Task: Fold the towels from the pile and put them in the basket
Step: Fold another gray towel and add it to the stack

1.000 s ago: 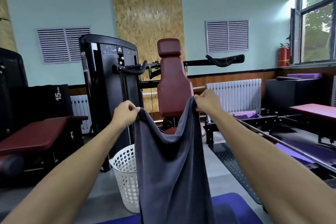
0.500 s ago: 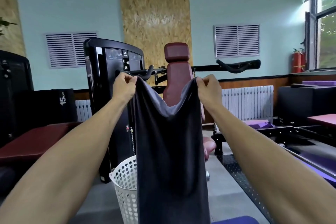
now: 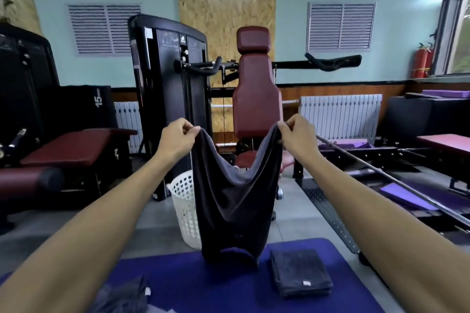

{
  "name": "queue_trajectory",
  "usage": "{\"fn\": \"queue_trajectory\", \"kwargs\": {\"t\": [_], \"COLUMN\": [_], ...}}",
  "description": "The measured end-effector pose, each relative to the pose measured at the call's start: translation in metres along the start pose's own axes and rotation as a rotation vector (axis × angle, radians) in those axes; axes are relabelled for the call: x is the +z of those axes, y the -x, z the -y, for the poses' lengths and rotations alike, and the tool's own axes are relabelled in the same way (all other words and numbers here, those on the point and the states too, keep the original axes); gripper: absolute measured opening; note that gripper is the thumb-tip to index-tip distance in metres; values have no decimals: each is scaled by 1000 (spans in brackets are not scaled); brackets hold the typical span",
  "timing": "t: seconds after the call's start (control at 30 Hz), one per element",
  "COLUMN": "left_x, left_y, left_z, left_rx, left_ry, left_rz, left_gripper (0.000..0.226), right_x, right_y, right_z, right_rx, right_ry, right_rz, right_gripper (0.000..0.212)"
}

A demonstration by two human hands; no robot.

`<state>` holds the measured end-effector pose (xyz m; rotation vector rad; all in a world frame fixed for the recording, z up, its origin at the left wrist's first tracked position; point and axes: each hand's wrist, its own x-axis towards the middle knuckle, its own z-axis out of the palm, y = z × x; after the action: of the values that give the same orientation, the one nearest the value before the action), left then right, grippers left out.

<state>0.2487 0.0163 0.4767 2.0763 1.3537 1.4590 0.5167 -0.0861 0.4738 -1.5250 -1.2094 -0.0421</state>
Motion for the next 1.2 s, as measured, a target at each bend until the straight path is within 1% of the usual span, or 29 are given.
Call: {"fn": "queue_trajectory", "kwargs": {"t": [0.13,0.33,0.4,0.5,0.63,0.77,0.9,1.07,1.2], "left_x": [-3,-6,-4,10,49,96,136,193,239], "left_y": [63,108,121,144,178,215,248,282,299], "left_z": [10,4,2,12,61,123,189,264,325], "left_rx": [-27,-27,-53,-137,-352,-568,-717,-935,-1007], "left_ry": [93,258,318,374,408,367,317,268,178], "left_rz": [48,83,102,187,303,362,441,461,502], "left_gripper": [20,17,18,17,16,20,20,21,21], "right_x": [-20,-44,-45,-35,-7,28,73,139,191], "right_y": [63,105,116,133,164,198,229,262,280], "right_z": [-9,-1,-1,-18,-66,-124,-183,-258,-318], "right_rx": [11,-2,5,32,135,272,407,585,732], "right_ry": [2,53,38,73,127,169,183,162,120], "right_rz": [15,26,40,78,219,383,520,638,726], "right_gripper": [22,23,24,23,26,24,30,30,25]}}
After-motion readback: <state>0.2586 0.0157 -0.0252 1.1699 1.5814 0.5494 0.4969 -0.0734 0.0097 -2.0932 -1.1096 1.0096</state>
